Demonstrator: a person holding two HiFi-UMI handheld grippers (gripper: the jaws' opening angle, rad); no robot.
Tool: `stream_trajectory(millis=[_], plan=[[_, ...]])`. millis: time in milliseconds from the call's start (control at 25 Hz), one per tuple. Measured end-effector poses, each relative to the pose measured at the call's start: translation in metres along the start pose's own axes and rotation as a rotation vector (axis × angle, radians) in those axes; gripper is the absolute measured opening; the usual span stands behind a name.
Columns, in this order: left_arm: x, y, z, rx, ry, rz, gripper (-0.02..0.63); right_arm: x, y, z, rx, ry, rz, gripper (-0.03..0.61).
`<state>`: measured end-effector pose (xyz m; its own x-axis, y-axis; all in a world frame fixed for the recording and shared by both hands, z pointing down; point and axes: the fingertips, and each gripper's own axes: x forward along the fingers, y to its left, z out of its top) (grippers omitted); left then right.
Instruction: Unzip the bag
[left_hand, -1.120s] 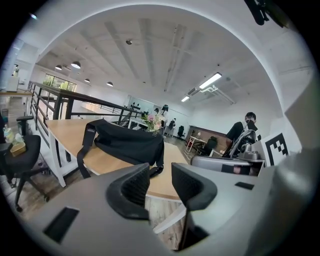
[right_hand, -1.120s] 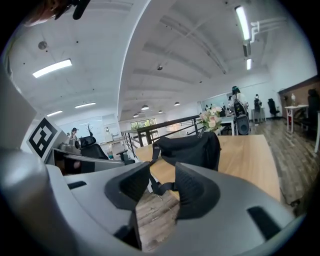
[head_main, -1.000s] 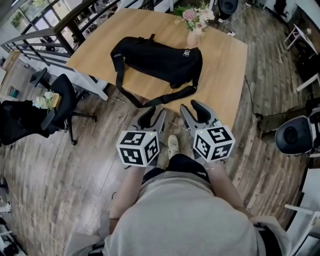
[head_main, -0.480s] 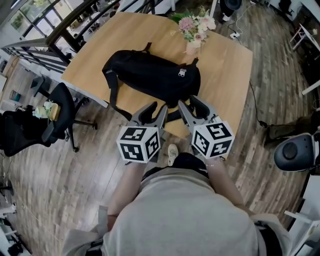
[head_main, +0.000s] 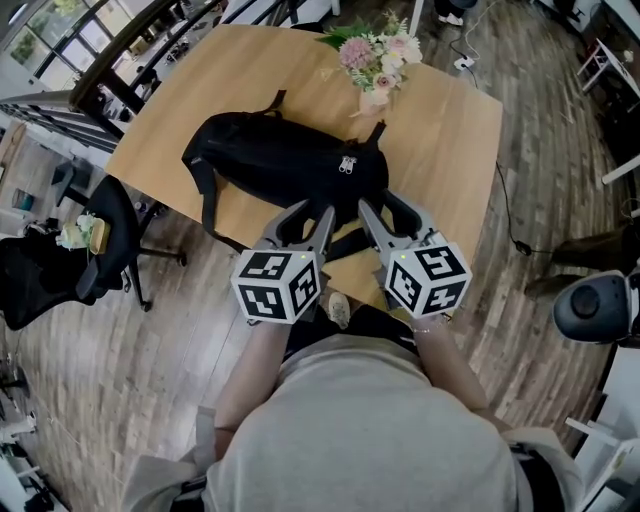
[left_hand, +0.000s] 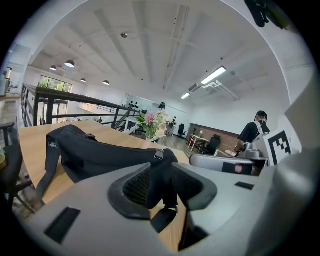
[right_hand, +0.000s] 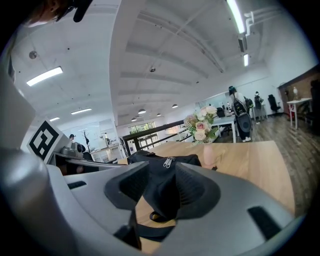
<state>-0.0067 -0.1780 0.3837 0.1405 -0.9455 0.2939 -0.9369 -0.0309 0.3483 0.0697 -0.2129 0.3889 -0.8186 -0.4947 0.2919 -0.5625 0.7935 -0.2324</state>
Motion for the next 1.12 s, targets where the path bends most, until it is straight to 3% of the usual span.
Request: stream_trajectory(millis=[360, 720, 1000, 1120], plan=[[0.016, 0.007, -0.004, 0.009, 0.038, -0.01, 0.135, 0.011, -0.016, 0.0, 0.035, -0.004, -0.034, 0.163], [0.038, 0.019, 0.014, 0.055, 0.067, -0.082, 0.135, 0.02, -0.026, 0.0, 0.082, 0.004, -0.115, 0.173], [0.055, 0.024, 0.028, 0.157, 0.098, -0.155, 0.135, 0.029, -0.035, -0.002, 0.143, 0.014, -0.178, 0.184], [0.063, 0.022, 0.028, 0.245, 0.118, -0.208, 0.135, 0.032, -0.034, -0.004, 0.16, 0.029, -0.188, 0.19]])
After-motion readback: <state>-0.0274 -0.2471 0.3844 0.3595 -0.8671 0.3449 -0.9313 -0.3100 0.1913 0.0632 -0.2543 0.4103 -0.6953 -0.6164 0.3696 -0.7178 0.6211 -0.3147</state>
